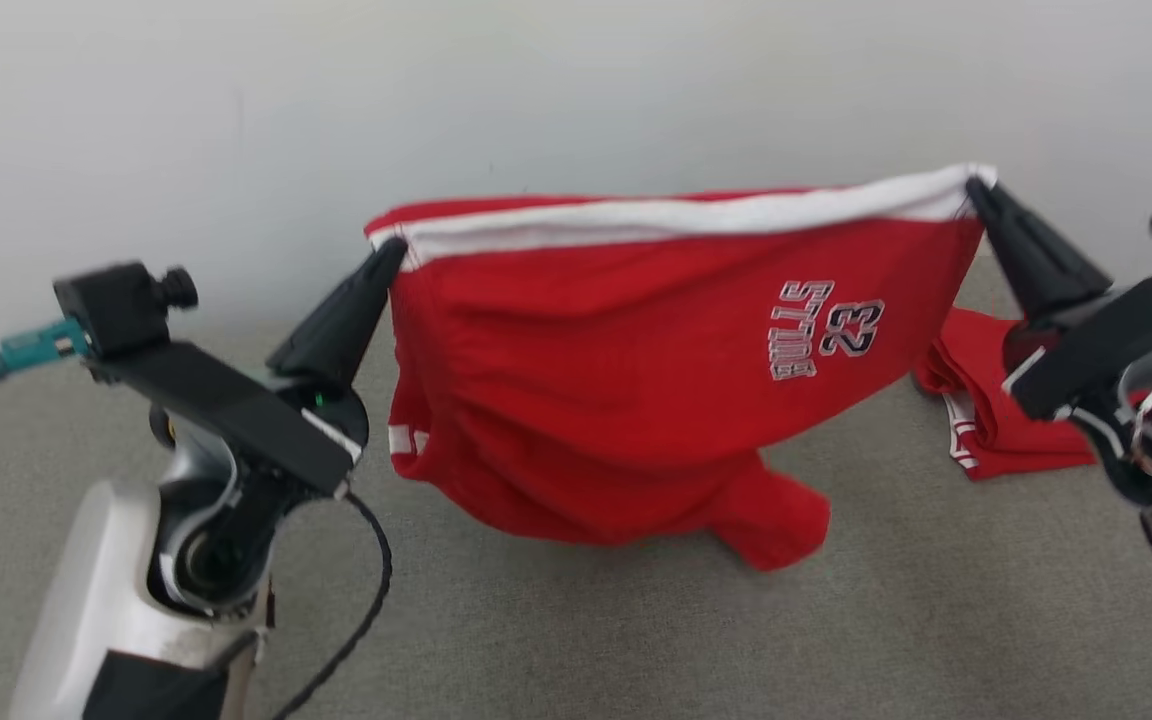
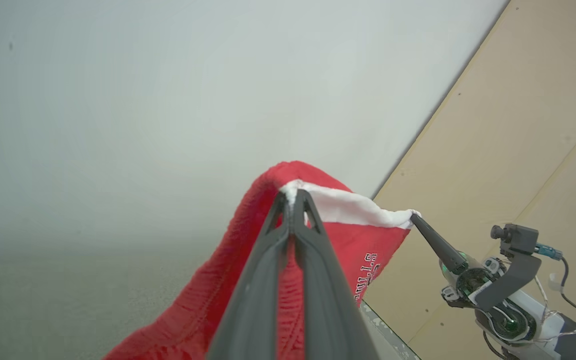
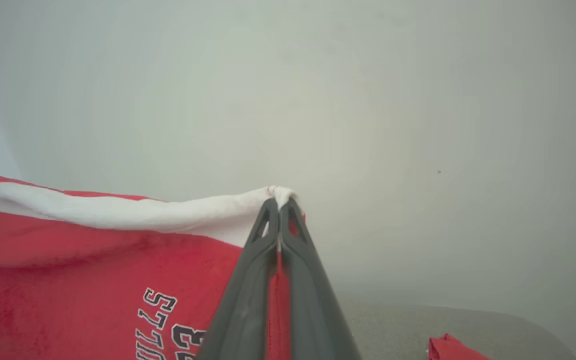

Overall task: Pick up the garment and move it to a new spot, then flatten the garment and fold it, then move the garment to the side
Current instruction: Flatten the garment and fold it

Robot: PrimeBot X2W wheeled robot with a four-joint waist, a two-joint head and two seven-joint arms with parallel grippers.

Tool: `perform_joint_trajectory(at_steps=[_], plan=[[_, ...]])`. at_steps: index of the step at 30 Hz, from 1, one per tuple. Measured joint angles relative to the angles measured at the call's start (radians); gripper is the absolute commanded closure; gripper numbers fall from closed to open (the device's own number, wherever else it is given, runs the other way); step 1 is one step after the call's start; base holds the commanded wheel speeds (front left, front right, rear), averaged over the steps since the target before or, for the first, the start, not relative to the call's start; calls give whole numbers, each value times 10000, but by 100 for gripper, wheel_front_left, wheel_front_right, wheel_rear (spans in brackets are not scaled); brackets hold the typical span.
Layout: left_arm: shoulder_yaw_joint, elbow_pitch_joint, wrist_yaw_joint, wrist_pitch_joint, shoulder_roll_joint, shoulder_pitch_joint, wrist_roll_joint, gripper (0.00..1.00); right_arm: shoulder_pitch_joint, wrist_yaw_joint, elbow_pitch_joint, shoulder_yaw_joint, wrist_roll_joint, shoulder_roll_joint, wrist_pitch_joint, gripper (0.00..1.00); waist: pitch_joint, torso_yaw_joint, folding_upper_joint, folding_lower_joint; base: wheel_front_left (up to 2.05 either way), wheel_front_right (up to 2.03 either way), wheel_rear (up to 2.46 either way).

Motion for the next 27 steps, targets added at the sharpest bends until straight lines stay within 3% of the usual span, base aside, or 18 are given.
perform_joint_trajectory(at_steps=[15, 27], plan=[[-15, -573, 708, 1756, 288, -2894, -625, 100, -2639, 0, -803, -171, 219, -1248, 339, 100, -248, -124, 0, 0, 0, 0, 0], [159, 353, 1037, 2313, 382, -3276, -1072, 100, -2815, 2, -573, 17, 734, -1329, 587, 100, 68, -135, 0, 0, 0, 0, 0]])
